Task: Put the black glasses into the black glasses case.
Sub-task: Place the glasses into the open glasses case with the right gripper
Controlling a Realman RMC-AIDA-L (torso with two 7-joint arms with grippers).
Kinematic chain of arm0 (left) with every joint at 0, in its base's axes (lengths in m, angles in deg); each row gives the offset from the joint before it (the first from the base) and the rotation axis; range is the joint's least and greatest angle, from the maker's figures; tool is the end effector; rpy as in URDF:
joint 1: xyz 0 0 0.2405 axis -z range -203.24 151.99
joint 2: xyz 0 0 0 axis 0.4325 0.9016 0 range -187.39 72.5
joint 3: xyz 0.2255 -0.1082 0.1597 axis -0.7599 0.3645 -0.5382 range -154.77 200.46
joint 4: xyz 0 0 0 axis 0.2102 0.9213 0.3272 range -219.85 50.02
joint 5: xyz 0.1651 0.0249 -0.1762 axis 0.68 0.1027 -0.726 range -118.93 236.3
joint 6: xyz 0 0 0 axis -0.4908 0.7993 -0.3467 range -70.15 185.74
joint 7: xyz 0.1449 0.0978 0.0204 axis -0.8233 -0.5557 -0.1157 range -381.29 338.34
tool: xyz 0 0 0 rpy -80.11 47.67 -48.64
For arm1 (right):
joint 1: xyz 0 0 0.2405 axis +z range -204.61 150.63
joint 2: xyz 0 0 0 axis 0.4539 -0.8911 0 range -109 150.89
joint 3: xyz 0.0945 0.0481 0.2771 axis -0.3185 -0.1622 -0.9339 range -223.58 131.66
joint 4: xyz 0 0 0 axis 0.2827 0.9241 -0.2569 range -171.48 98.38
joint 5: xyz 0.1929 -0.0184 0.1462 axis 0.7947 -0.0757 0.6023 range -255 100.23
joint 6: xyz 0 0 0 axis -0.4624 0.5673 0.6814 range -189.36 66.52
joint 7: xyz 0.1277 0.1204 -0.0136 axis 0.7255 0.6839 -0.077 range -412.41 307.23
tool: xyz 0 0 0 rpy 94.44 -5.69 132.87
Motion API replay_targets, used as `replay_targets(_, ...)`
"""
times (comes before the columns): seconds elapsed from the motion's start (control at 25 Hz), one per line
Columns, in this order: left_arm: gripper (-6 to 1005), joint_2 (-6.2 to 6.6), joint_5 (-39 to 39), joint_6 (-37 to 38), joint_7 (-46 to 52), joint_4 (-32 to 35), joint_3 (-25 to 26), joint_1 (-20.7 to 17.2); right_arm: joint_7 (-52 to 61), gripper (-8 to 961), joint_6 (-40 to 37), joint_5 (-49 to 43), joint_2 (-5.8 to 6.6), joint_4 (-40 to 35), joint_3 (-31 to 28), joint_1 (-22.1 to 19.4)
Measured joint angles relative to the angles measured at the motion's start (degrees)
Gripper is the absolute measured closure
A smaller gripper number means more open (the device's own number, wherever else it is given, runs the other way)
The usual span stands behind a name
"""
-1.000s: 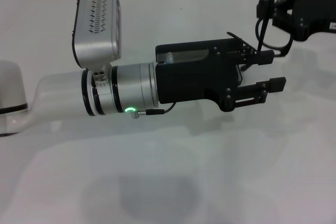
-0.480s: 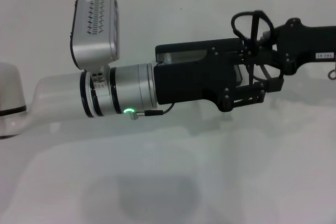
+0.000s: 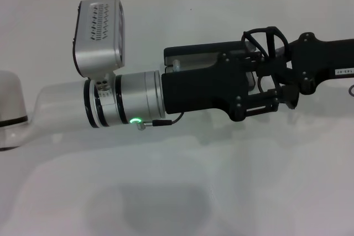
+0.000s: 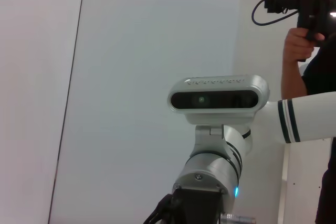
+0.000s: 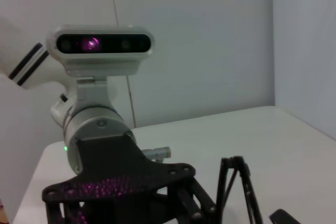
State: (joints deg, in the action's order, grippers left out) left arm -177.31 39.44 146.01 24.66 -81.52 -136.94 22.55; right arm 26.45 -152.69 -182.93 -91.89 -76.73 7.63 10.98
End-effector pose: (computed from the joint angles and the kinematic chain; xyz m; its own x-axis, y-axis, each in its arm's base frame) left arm -0.1726 0.3680 -0.1553 0.6476 0.1105 0.7539 0.1639 -0.9865 0.0038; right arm 0.2296 0.4274 -0.0184 0.8963 -0.1091 -0.4299 -0.1767 -0.9768 -0.1206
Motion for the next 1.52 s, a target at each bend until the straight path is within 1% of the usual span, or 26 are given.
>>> replay_targets(0.12,438,-0.01,0.01,0.24,0.02,-0.01,0.00,-0.01,0.00,905,-0.27,0.00,0.16,0.06,0.04,0.00)
replay_targets(0.24,438,-0.01,-0.01,0.38,0.02,-0.09,0.14,-0.01,-0.01,906,0.04,-0.01,0.59,0.18,-0.07,-0.20)
replay_targets(0.36,438,0.00,-0.02,0.42,0.02,-0.23,0.59,-0.12,-0.13,906,1.85,0.04,0.71,0.14,-0.56,-0.71)
replay_targets(0.48,438,0.06,-0.01,1.91,-0.27,-0.56,1.68,-1.00,-0.40,906,4.43,0.47,0.61,-0.91,-0.71,-1.29)
replay_targets(0.6,438,0.24,-0.03,3.21,-1.15,-1.41,6.00,-3.37,-0.30,906,4.89,-0.31,0.01,-4.28,0.11,-1.32)
replay_targets(0.72,438,0.73,-0.01,3.35,-1.44,-2.93,13.01,-6.79,2.26,906,5.15,-4.95,-1.18,-11.53,2.72,-1.00)
replay_targets(0.76,438,0.90,-0.03,3.32,-1.45,-3.45,15.49,-7.92,4.26,906,5.56,-7.92,-1.80,-15.10,4.35,-0.69)
replay_targets(0.84,438,1.33,-0.02,3.08,-1.46,-4.73,21.33,-10.46,8.25,906,6.97,-13.00,-2.60,-20.55,8.63,0.05)
replay_targets(0.96,438,1.81,-0.03,2.89,-1.63,-5.44,27.67,-13.12,14.97,905,11.83,-18.68,-2.87,-26.19,17.87,1.01)
replay_targets(1.04,438,2.10,-0.02,2.87,-2.00,-5.33,29.70,-14.36,19.42,904,16.19,-22.81,-2.89,-28.66,24.32,1.52)
replay_targets(1.08,438,2.20,-0.01,2.87,-2.20,-5.35,30.17,-14.74,21.58,903,18.50,-25.32,-2.94,-29.34,27.54,2.01)
replay_targets(1.16,438,2.26,0.00,2.82,-2.33,-5.50,30.66,-15.02,24.60,902,21.42,-28.92,-3.05,-29.58,32.00,2.92)
replay_targets(1.2,438,2.26,0.00,2.77,-2.34,-5.58,30.67,-15.04,24.60,902,21.42,-28.92,-3.05,-29.58,32.00,2.92)
replay_targets(1.24,438,2.25,0.00,2.73,-2.34,-5.59,30.67,-15.03,27.55,901,24.61,-31.71,-3.17,-29.31,37.44,3.91)
replay_targets(1.36,438,2.14,0.02,2.54,-2.36,-5.61,30.52,-14.86,28.87,900,28.42,-32.85,-3.25,-29.05,42.31,3.98)
replay_targets(1.4,438,2.11,0.10,2.29,-2.36,-5.61,30.43,-14.75,29.73,899,31.35,-33.98,-3.29,-29.03,45.25,3.63)
replay_targets(1.52,438,1.98,0.31,1.25,-2.36,-5.51,30.37,-14.54,31.40,898,35.75,-35.98,-3.31,-29.05,49.46,3.11)
